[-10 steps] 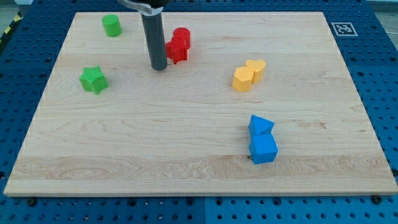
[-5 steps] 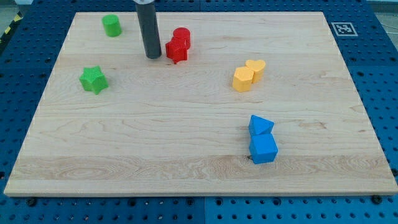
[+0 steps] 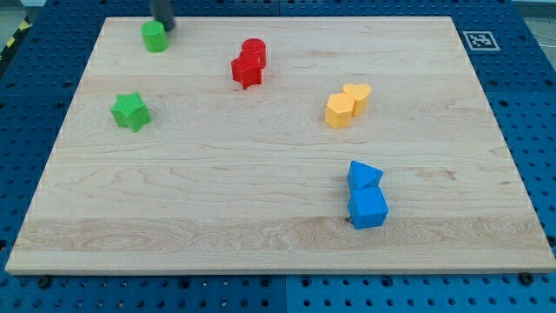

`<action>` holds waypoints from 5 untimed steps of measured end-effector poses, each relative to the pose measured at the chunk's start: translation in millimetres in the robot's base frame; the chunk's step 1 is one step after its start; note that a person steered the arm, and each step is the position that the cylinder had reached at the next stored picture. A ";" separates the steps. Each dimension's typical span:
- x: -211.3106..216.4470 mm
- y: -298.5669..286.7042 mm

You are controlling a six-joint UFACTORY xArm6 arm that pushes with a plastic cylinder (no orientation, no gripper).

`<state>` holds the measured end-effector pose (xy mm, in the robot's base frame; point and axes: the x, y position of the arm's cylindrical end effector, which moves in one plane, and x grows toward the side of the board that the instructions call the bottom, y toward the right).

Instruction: Move the green circle to the top right of the green star

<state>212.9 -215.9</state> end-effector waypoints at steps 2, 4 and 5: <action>-0.1 -10.7; 25.2 -10.7; 25.2 -10.7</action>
<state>238.1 -226.6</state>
